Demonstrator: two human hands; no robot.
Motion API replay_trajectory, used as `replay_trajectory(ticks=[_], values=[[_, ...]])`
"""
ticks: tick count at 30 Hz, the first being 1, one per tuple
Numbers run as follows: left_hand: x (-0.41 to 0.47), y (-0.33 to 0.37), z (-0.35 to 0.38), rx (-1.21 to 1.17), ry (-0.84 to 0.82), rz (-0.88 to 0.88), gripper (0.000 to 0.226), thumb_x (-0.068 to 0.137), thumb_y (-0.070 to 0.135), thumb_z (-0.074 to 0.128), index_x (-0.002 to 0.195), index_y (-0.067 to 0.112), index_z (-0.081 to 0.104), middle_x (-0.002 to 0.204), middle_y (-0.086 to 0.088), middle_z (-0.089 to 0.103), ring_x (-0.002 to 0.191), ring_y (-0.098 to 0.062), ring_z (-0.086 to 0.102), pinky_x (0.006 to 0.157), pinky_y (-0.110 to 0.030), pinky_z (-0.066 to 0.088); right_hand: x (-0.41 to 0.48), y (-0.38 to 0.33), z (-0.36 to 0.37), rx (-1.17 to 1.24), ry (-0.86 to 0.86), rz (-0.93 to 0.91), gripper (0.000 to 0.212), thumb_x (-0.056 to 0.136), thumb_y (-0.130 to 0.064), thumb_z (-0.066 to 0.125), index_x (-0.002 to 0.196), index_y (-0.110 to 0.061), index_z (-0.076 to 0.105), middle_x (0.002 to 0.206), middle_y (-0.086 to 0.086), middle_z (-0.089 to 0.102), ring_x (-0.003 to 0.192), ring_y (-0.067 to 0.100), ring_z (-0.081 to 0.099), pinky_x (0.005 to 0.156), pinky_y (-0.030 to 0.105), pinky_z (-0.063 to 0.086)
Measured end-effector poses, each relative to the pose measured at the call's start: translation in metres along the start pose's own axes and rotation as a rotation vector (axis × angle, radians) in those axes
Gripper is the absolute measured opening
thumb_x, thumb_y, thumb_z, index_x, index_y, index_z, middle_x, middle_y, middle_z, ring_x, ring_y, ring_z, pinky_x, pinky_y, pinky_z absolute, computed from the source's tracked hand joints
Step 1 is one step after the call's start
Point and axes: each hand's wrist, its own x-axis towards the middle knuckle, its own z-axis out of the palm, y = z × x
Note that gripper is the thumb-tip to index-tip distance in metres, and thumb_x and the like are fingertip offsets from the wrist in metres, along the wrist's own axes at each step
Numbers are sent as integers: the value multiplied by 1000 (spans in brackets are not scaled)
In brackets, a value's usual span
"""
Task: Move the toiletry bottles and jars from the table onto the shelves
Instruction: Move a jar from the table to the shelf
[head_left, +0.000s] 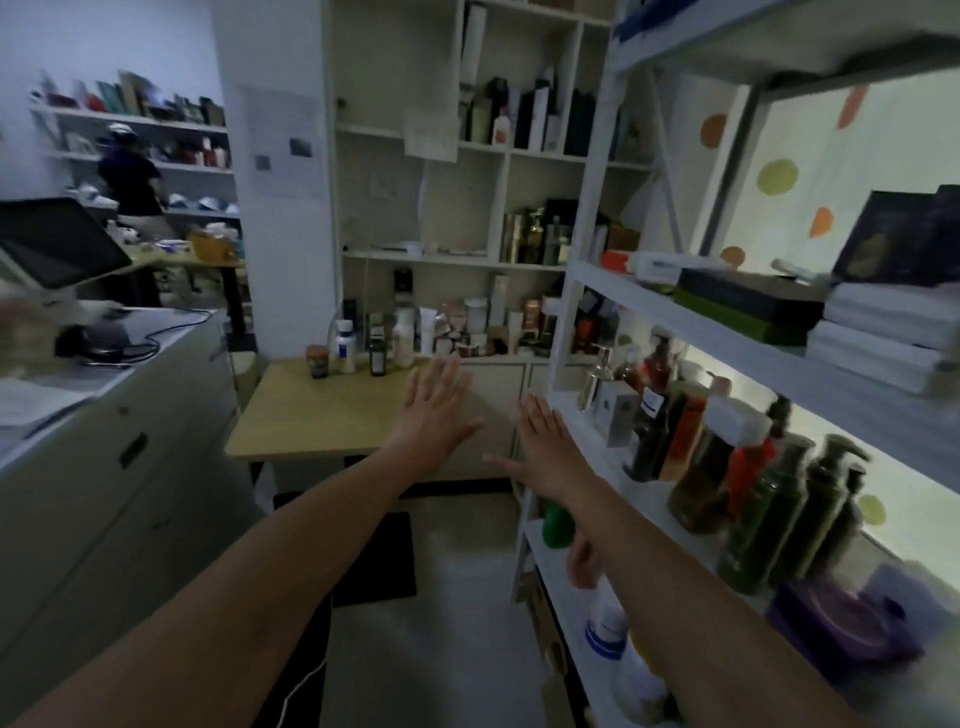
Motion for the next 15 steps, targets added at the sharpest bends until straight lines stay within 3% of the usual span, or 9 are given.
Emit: replay_trajectory(ticks=[4, 10, 15], values=[[34, -47, 23, 46, -11, -56, 75, 95, 59, 28, 151, 23, -6, 158, -1, -19, 144, -20, -22, 117, -41, -12, 72, -9, 8, -11, -27, -68, 96, 88, -65, 39, 148, -12, -15, 156, 8, -21, 144, 21, -18, 117, 38, -6], [80, -142, 47, 61, -8, -138, 76, 94, 61, 24, 151, 22, -8, 157, -2, -20, 144, -22, -21, 118, -41, -11, 181, -45, 33, 7, -94, -95, 104, 81, -75, 35, 148, -15, -16, 155, 4, -25, 143, 19, -21, 119, 40, -6], [124, -239, 62, 84, 23, -145, 76, 93, 62, 23, 151, 22, -5, 158, -3, -17, 144, -24, -20, 119, -44, -7, 277, -94, 52, 6, -33, -124, 106, 79, -77, 36, 149, -16, -15, 155, 2, -24, 144, 17, -21, 119, 39, -4]])
